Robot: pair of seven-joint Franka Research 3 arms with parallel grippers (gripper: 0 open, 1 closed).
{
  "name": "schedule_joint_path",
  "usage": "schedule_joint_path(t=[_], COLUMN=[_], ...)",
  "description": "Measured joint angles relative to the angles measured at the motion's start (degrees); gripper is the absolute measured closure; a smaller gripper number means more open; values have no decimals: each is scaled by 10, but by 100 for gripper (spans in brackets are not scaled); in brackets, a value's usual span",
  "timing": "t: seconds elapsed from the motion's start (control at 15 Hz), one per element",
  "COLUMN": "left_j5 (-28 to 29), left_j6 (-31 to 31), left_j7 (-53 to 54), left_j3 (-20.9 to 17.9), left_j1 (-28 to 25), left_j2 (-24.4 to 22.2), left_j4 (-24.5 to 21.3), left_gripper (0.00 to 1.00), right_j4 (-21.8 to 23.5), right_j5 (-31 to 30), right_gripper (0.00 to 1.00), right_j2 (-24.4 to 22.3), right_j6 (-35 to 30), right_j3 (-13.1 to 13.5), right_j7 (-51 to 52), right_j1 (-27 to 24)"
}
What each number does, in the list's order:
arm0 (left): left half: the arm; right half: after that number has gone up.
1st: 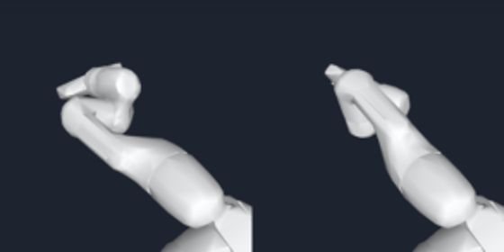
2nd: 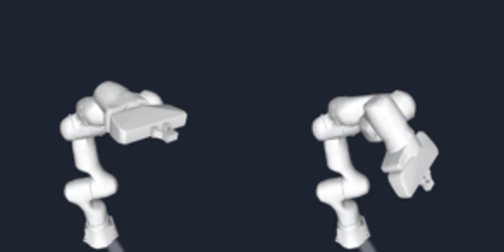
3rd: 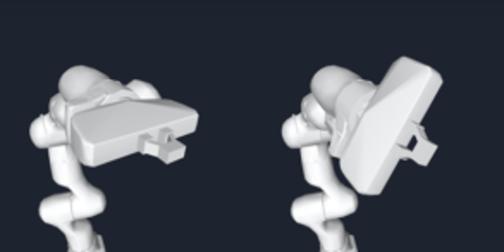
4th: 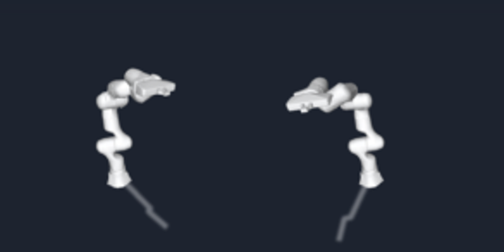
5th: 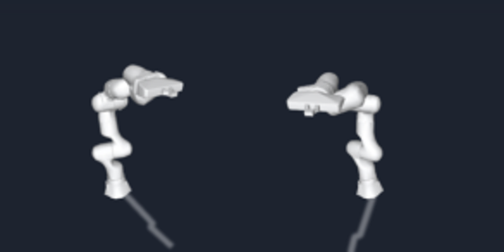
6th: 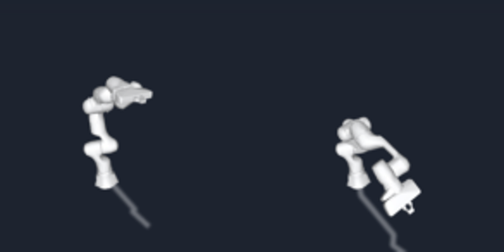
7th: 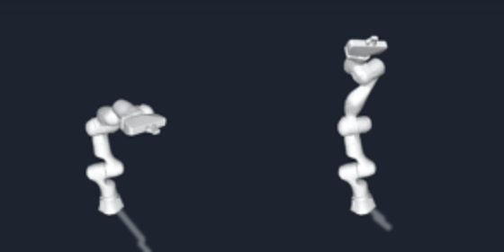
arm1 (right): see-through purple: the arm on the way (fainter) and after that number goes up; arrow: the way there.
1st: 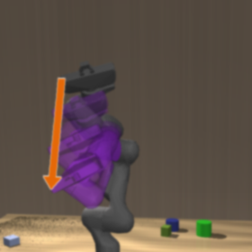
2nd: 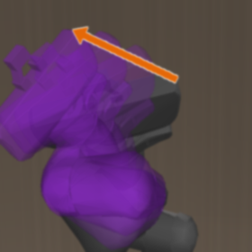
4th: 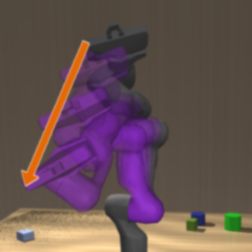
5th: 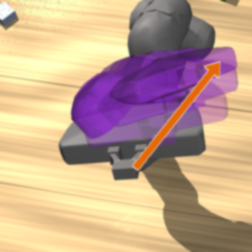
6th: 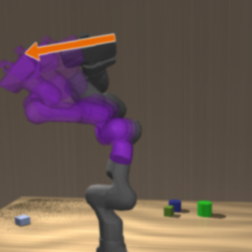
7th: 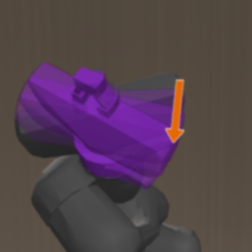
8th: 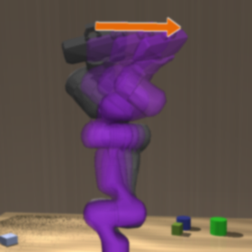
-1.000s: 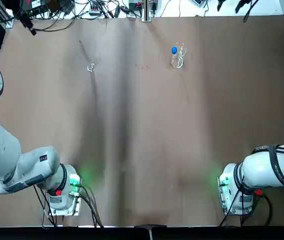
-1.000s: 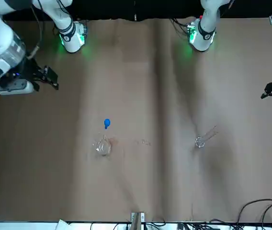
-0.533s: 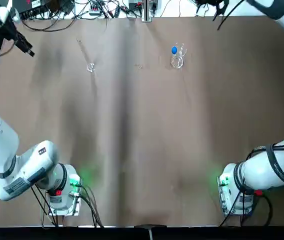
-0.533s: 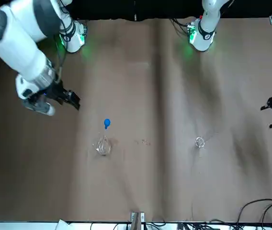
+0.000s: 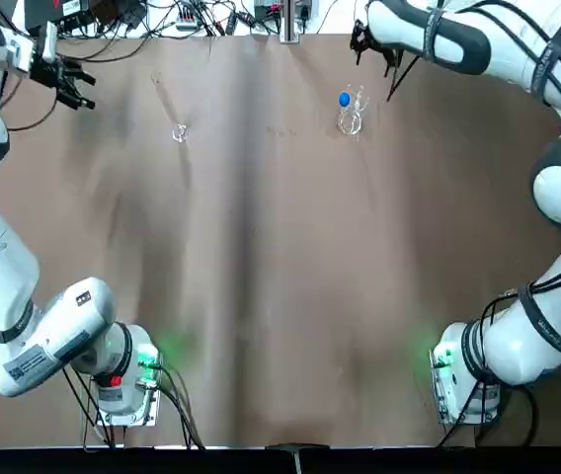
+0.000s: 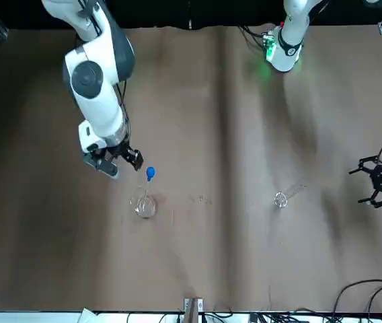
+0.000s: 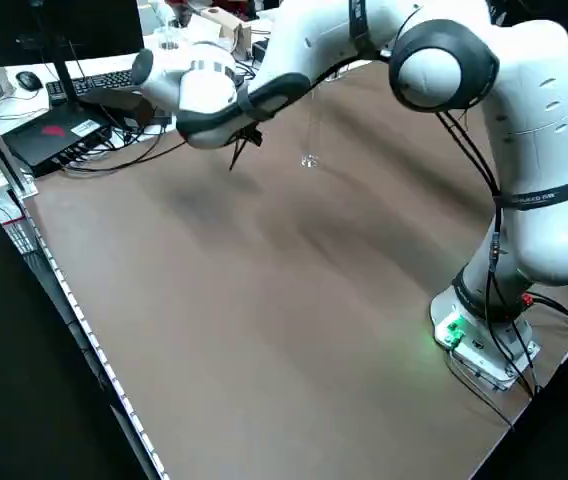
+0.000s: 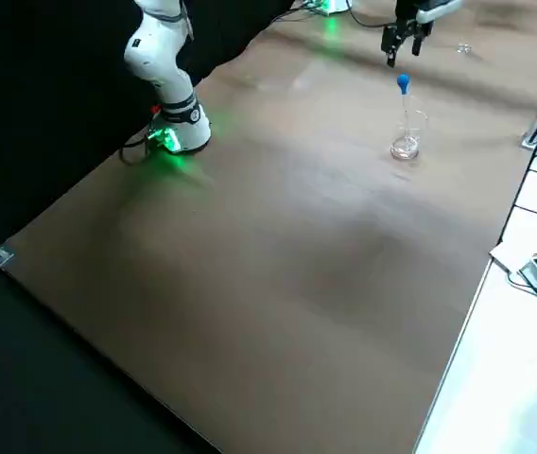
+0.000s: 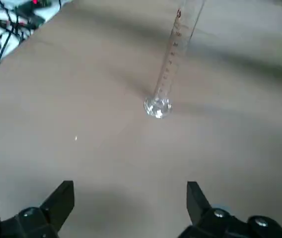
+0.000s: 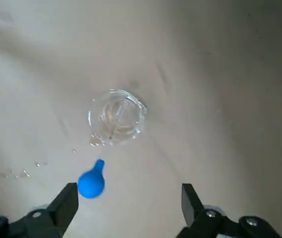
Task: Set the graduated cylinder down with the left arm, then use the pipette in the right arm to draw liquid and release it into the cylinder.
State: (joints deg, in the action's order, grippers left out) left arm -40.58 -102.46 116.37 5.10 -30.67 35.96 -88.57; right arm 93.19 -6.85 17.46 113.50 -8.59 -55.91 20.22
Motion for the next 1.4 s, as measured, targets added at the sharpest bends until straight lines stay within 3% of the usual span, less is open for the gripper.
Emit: schedule_joint_path(t=[0.2, 0.6, 1.2, 1.4], left_j5=[-52, -137, -156, -158], left_j6=[3, 3, 11, 16], left_j7=[48, 92, 137, 202], left_j3=[3, 7, 43, 46], left_j1=[2, 20, 55, 55], left_j2=[53, 133, 156, 160], left_j4=[-1, 0, -8, -11], left_gripper=[0, 0, 0, 0], right_j4=[0, -1, -1, -1], right_j5=[0, 0, -27, -30], right_gripper=[10, 26, 32, 37], right_j2=[24, 52, 67, 77], right_j6=[38, 70, 72, 72], right_j3=[0, 1, 11, 10], right_j7=[-49, -146, -172, -180], right_j1=[7, 53, 57, 57])
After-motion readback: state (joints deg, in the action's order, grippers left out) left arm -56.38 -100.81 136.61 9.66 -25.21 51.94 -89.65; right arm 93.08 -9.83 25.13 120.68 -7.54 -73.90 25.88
